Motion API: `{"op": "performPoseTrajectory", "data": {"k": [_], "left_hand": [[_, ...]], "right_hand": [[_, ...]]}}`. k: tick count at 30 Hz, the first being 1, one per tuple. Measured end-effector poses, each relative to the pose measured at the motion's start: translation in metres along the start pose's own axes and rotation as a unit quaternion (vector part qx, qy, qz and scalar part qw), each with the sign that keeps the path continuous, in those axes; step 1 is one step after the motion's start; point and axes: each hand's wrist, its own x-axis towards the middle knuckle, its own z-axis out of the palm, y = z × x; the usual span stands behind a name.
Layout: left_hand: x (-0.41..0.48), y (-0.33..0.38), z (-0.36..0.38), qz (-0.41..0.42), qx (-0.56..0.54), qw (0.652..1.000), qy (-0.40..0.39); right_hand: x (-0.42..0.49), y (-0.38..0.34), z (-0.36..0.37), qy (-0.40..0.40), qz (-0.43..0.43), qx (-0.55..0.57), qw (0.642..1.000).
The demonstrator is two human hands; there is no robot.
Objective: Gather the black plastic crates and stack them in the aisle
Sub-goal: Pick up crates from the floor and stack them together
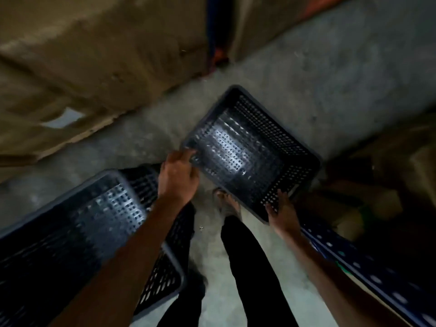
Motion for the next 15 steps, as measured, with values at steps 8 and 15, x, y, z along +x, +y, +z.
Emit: {"op": "performPoseTrajectory", "data": {"k": [8, 15], "left_hand": [[0.181, -0.004, 0.137, -0.097, 0.099, 0.989, -0.044], [0.264, -0.033, 0.197, -0.124, 0.045, 0.988, -0.078]], "right_hand": [[0.126, 0.086, 0.016, 0.108, 0.306, 0.198, 0.925], [0.180, 0.140, 0.059, 0.093, 0.331, 0.376, 0.860]]}}
